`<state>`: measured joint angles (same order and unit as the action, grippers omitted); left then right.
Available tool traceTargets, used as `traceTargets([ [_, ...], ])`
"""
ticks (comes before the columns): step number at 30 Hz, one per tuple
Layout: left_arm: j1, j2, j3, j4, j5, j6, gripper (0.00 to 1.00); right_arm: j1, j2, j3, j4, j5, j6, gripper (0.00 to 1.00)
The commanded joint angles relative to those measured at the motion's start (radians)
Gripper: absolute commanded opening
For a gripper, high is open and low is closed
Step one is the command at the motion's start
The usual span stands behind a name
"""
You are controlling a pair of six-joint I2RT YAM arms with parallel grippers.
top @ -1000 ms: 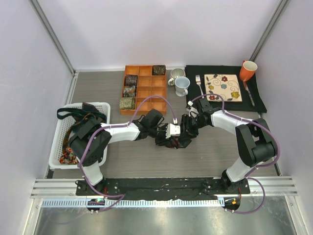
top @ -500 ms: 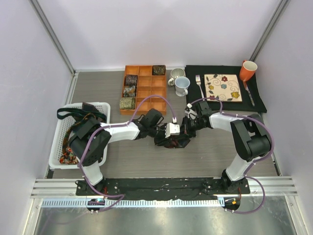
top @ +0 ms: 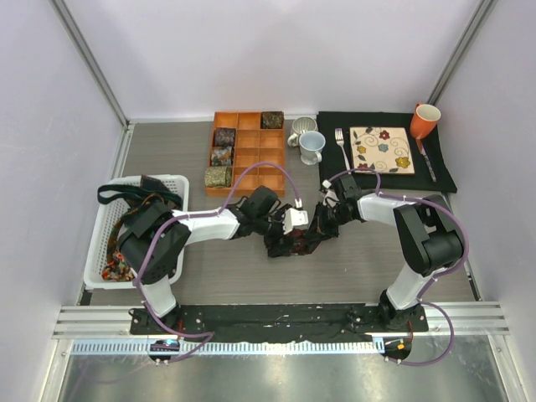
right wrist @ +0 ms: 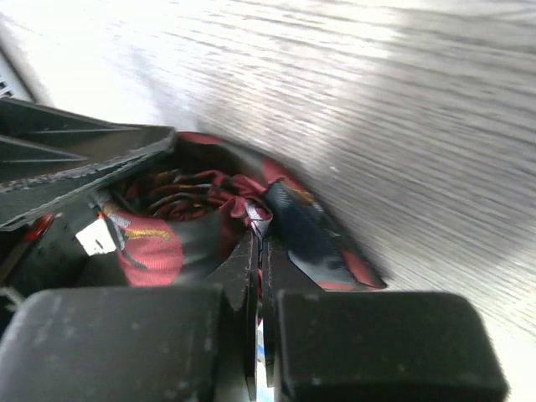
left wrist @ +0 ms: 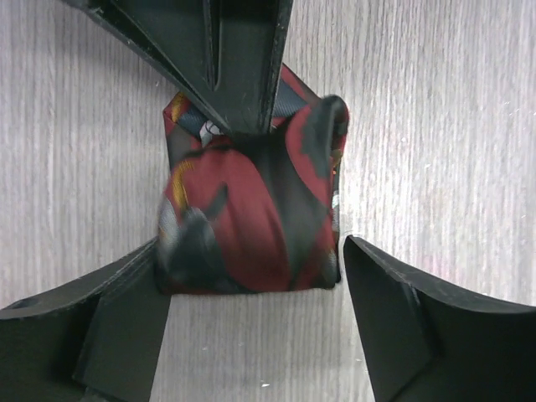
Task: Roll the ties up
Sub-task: Roll the tie at the center of the board.
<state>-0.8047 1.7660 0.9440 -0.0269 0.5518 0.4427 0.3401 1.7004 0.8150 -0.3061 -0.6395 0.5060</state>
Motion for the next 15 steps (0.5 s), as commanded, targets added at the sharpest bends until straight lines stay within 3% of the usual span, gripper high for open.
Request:
traceTargets([
  [1, -0.001, -0.027, 0.030, 0.022, 0.036, -0.055, 0.86, 0.008, 0.013, -0.019, -0.054, 0.182, -0.057, 0.01],
  [12, -0.024, 0.036, 0.093, 0.125, 0.083, -0.211, 0.86, 0.013, -0.002, -0.020, -0.061, 0.216, -0.070, 0.01],
  [14, -0.033, 0.056, 0.101, 0.127, 0.071, -0.219, 0.83, 0.014, -0.004, -0.017, -0.061, 0.215, -0.072, 0.01],
  [15, -0.034, 0.062, 0.102, 0.128, 0.071, -0.220, 0.77, 0.014, -0.011, -0.016, -0.064, 0.212, -0.073, 0.01],
])
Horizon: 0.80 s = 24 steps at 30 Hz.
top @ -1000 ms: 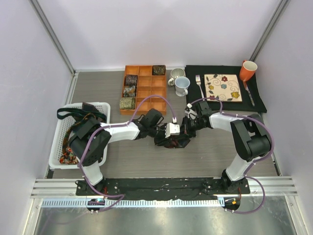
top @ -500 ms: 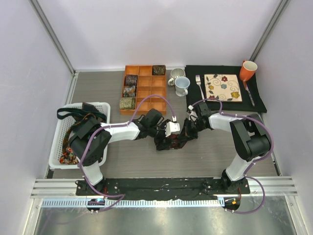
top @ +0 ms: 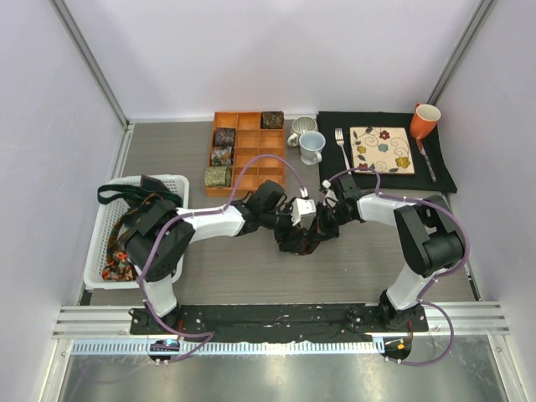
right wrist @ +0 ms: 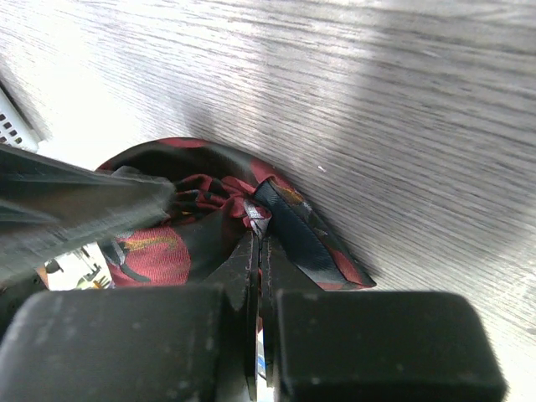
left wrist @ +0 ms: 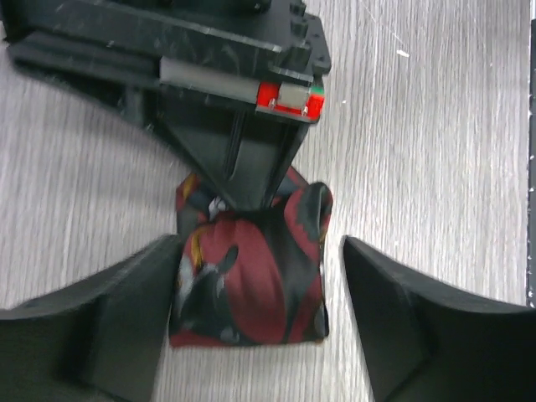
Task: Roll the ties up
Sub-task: Roll the tie at the center of the board.
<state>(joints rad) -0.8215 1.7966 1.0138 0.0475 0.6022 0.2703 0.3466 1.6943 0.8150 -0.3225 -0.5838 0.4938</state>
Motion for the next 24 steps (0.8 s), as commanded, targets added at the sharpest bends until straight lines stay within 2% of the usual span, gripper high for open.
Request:
traceTargets([
  [1, -0.021, 0.038, 0.031, 0.049, 0.013, -0.046, 0.72, 0.008, -0.008, -0.014, -0.047, 0.153, -0.064, 0.01],
  [5, -0.034, 0.035, -0.007, -0.004, -0.045, 0.047, 0.50, 0.006, -0.042, -0.001, -0.069, 0.138, -0.063, 0.01],
  [6, -0.033, 0.029, -0.021, -0.018, -0.059, 0.067, 0.41, 0.006, -0.053, 0.003, -0.072, 0.137, -0.057, 0.01],
  [8, -0.036, 0.018, -0.058, -0.038, -0.074, 0.102, 0.35, -0.003, -0.077, 0.015, -0.098, 0.131, -0.052, 0.01],
  [9, -0.038, 0.011, -0.069, -0.044, -0.090, 0.125, 0.30, -0.009, -0.084, 0.018, -0.105, 0.116, -0.047, 0.04],
  [12, -0.044, 0.006, -0.095, -0.066, -0.116, 0.159, 0.27, -0.043, -0.130, 0.013, -0.118, 0.079, -0.017, 0.22],
  [13, -0.047, 0.007, -0.099, -0.067, -0.120, 0.165, 0.27, -0.053, -0.163, 0.009, -0.119, 0.075, 0.008, 0.37],
  [16, -0.048, 0.012, -0.106, -0.067, -0.128, 0.170, 0.26, -0.099, -0.212, -0.010, -0.115, 0.064, 0.028, 0.57],
  [18, -0.051, 0.018, -0.106, -0.069, -0.130, 0.175, 0.25, -0.126, -0.231, -0.025, -0.112, 0.058, 0.034, 0.62],
  [22, -0.050, 0.026, -0.106, -0.067, -0.128, 0.185, 0.24, -0.133, -0.177, -0.051, -0.072, 0.033, 0.037, 0.65],
  [23, -0.051, 0.029, -0.104, -0.067, -0.128, 0.188, 0.24, -0.133, -0.165, -0.068, -0.038, 0.032, 0.043, 0.77],
  [24, -0.051, 0.030, -0.104, -0.067, -0.128, 0.190, 0.24, -0.133, -0.135, -0.076, -0.023, 0.030, 0.043, 0.83],
])
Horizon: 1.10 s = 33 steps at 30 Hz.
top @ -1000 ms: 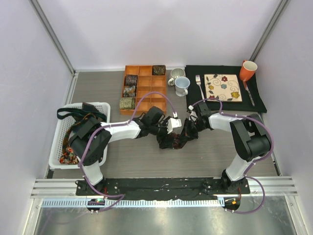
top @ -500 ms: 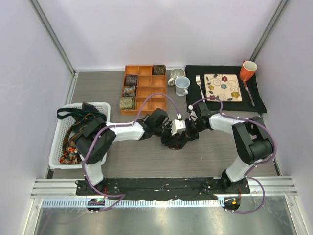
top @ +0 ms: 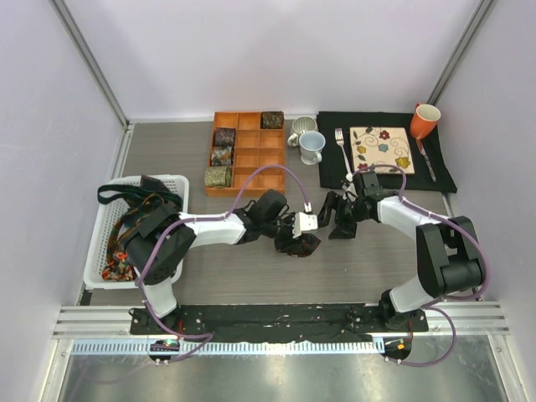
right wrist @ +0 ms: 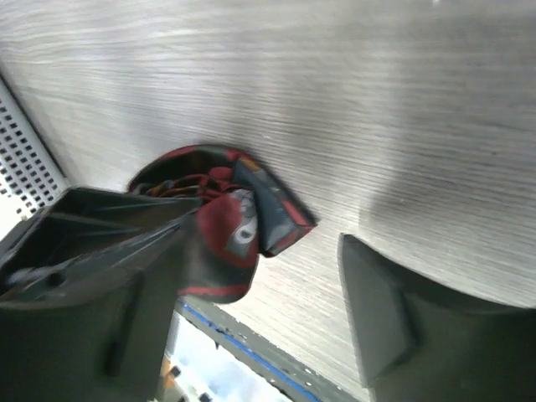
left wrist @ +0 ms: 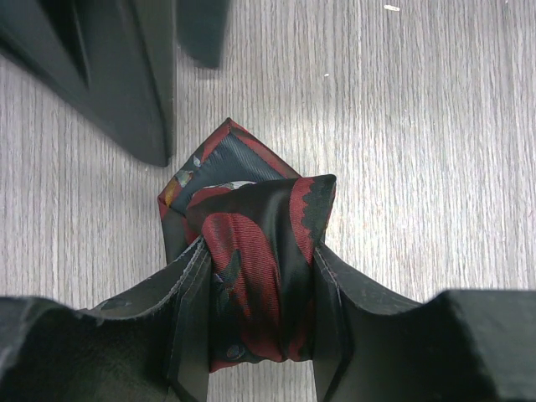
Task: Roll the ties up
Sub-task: Roll the tie at the center of the board.
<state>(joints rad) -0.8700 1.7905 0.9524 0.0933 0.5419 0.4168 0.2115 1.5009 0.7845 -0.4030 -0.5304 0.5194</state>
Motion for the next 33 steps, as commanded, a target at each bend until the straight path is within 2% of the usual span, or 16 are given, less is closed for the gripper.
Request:
traceTargets([
  [1, -0.003, 0.038, -0.043, -0.115, -0.069, 0.045, 0.24, 0.003, 0.074, -0.053, 0.073, -0.026, 0.018, 0.84],
  [4, -0.001, 0.041, -0.044, -0.116, -0.068, 0.047, 0.24, 0.002, 0.114, -0.086, 0.144, -0.054, 0.057, 0.84],
  [12, 0.000, 0.050, -0.046, -0.122, -0.060, 0.042, 0.24, 0.003, 0.134, -0.240, 0.509, -0.264, 0.128, 0.83],
  [16, 0.002, 0.052, -0.046, -0.121, -0.057, 0.033, 0.24, 0.002, 0.125, -0.318, 0.656, -0.299, 0.163, 0.79],
  [19, 0.002, 0.052, -0.050, -0.116, -0.053, 0.033, 0.23, 0.003, 0.087, -0.355, 0.734, -0.312, 0.192, 0.79],
  [29, 0.012, 0.063, -0.049, -0.112, -0.031, 0.022, 0.24, 0.003, 0.070, -0.358, 0.754, -0.298, 0.200, 0.79],
  [32, 0.019, 0.066, -0.044, -0.112, -0.026, 0.022, 0.23, 0.003, 0.078, -0.357, 0.759, -0.296, 0.197, 0.73],
  [33, 0.020, 0.066, -0.043, -0.115, -0.026, 0.020, 0.24, 0.003, 0.084, -0.357, 0.759, -0.296, 0.195, 0.65],
])
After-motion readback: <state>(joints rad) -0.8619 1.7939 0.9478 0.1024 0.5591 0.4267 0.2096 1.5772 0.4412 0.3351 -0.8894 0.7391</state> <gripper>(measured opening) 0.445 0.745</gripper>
